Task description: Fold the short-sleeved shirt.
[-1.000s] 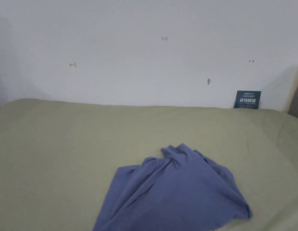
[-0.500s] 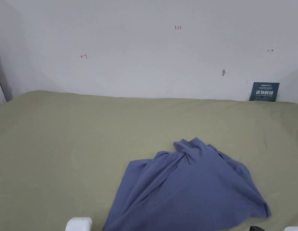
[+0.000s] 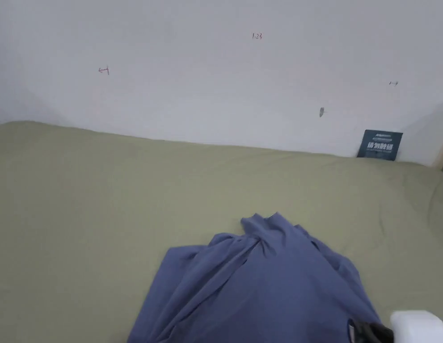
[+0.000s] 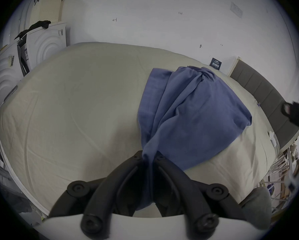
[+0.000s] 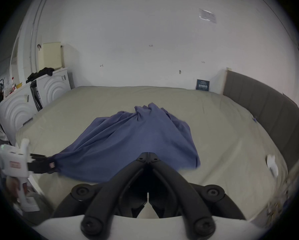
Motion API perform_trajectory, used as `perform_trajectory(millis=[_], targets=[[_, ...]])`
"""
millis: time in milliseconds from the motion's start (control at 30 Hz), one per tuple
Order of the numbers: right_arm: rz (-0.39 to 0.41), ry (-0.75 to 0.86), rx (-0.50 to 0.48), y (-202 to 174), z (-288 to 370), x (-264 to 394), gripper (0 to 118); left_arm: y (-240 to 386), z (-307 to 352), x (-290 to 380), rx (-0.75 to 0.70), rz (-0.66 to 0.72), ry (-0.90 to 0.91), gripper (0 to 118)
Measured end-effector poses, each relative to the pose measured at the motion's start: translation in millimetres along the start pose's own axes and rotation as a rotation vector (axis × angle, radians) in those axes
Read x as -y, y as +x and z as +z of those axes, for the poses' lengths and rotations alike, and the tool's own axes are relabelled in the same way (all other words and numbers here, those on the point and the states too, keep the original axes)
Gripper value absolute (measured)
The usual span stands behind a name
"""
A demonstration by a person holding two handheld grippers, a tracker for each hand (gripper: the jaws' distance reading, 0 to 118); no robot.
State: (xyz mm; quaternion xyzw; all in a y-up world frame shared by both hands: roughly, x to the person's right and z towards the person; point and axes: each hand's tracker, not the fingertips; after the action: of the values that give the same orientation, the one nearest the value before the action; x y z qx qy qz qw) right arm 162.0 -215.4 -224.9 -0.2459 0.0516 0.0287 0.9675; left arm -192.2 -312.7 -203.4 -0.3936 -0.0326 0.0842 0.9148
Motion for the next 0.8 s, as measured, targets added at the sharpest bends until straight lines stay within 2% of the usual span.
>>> perform_trajectory(millis=[33,100,133,167,200,233,267,300,367,400,467,533,567,667,733,767,800], targets=[[0.037,0.004,0.009,3.7,-18.8,-10.5,1,0.6,2.0,-1.1,0.004,-0.006,0.004,9],[0.035,-0.023,-0.03,16.6,-71.5,-38.0,1,-0.8,4.9,-4.4,0.016,-0.015,0.023,9],[0.023,-0.052,-0.081,22.6,-97.0,-49.9,2,-2.1,5.0,-6.2,0.022,-0.008,0.026,9],[-0.002,-0.095,-0.173,31.4,-128.6,-63.3,2,-5.0,3.2,-8.6,0.034,0.002,0.027,9],[0.014,-0.13,-0.199,36.9,-159.0,-75.7,12,-7.3,1.7,-10.2,0.041,0.021,0.023,9],[0.029,-0.142,-0.232,42.4,-184.2,-84.9,40,-9.2,-0.3,-13.2,0.042,0.031,0.03,9],[0.05,-0.186,-0.239,49.4,-214.2,-96.0,40,-12.0,-2.7,-15.3,0.048,0.037,0.027,9],[0.079,-0.241,-0.186,51.4,-242.2,-107.6,52,-14.1,-4.4,-17.0,0.047,0.04,0.027,9],[0.095,-0.337,-0.24,59.8,-290.7,-124.3,93,-17.3,-9.8,-20.7,0.053,0.045,0.017,9],[0.099,-0.307,-0.21,60.2,-309.8,-131.2,87,-18.5,-12.7,-21.6,0.05,0.05,0.014,9],[0.127,-0.362,-0.205,61.9,-343.9,-139.7,88,-21.3,-18.9,-22.2,0.043,0.055,0.005,9],[0.108,-0.386,-0.173,61.0,-369.8,-139.7,88,-22.2,-26.1,-22.2,0.036,0.058,-0.003,9],[0.097,-0.403,-0.192,60.5,-377.9,-138.8,87,-23.0,-28.0,-21.6,0.033,0.06,-0.007,9],[0.071,-0.415,-0.341,53.3,-384.3,-131.1,87,-22.5,-29.2,-19.3,0.033,0.074,-0.016,9],[0.113,-0.457,-0.327,42.4,-388.0,-125.2,87,-22.8,-29.5,-17.6,0.039,0.075,-0.018,9],[0.199,-0.44,-0.218,38.3,-385.7,-120.9,84,-20.9,-29.3,-18.1,0.035,0.07,-0.018,9],[0.249,-0.417,-0.176,34.9,-385.3,-116.9,79,-20.2,-29.2,-17.6,0.033,0.064,-0.016,9]])
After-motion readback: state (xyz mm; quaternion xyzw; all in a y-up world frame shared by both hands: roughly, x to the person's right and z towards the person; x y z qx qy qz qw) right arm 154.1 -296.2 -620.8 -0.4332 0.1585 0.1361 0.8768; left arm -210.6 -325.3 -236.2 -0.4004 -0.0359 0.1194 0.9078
